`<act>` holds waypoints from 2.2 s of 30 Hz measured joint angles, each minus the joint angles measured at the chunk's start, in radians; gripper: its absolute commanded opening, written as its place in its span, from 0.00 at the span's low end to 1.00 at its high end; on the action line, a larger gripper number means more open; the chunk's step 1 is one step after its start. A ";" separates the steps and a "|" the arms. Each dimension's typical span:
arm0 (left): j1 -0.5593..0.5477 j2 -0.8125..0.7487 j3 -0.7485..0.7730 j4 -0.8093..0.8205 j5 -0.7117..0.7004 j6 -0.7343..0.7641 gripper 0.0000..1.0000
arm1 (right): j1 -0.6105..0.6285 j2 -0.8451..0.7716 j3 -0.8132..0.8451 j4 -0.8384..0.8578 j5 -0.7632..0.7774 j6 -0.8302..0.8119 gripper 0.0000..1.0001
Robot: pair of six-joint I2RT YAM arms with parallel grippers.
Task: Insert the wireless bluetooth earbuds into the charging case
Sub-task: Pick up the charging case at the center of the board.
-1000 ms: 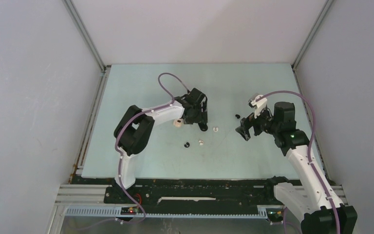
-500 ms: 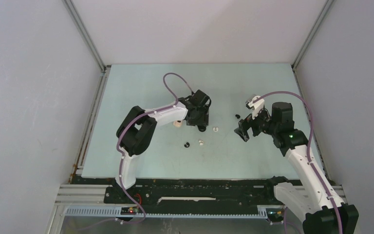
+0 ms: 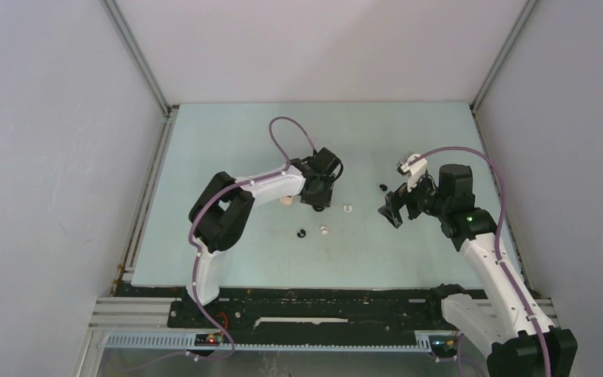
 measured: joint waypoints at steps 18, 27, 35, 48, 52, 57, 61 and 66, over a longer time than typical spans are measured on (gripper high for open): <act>-0.119 -0.292 -0.092 -0.051 -0.019 0.240 0.44 | -0.041 0.050 0.000 0.024 -0.037 0.155 0.87; -0.203 -0.528 -0.262 0.027 0.002 0.411 0.41 | -0.050 0.169 0.000 0.042 -0.186 0.281 0.66; -0.273 -0.665 -0.425 0.119 0.030 0.564 0.41 | 0.010 0.278 0.007 0.055 -0.397 0.347 0.66; -0.357 -0.670 -0.457 0.192 0.035 0.651 0.41 | 0.141 0.405 0.036 0.052 -0.530 0.361 0.67; -0.365 -0.670 -0.457 0.202 0.039 0.659 0.41 | 0.163 0.431 0.044 0.053 -0.549 0.368 0.65; -0.366 -0.670 -0.457 0.207 0.058 0.661 0.41 | 0.176 0.468 0.053 0.063 -0.594 0.391 0.60; -0.365 -0.670 -0.457 0.211 0.079 0.663 0.40 | 0.177 0.497 0.060 0.077 -0.626 0.405 0.54; -0.367 -0.670 -0.457 0.212 0.092 0.664 0.40 | 0.180 0.510 0.065 0.085 -0.648 0.419 0.53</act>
